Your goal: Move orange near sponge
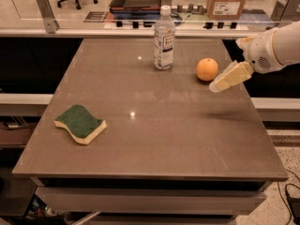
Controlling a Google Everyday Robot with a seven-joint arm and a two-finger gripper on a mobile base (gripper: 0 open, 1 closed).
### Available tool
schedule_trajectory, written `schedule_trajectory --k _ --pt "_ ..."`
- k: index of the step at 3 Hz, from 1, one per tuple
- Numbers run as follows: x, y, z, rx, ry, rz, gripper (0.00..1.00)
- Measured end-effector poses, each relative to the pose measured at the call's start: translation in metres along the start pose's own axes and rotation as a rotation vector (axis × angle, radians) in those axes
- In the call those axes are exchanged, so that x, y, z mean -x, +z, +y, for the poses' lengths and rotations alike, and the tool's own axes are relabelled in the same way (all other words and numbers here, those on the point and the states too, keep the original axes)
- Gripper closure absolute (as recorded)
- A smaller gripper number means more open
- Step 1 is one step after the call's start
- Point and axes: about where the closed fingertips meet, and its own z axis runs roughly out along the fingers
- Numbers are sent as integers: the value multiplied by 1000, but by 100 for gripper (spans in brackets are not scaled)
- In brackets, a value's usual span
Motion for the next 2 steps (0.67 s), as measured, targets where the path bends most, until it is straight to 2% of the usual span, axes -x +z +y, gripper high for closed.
schedule_trajectory --k 1,2 --pt "9 25 -10 42 -6 -49 0" --pt "9 25 -10 42 -6 -49 0"
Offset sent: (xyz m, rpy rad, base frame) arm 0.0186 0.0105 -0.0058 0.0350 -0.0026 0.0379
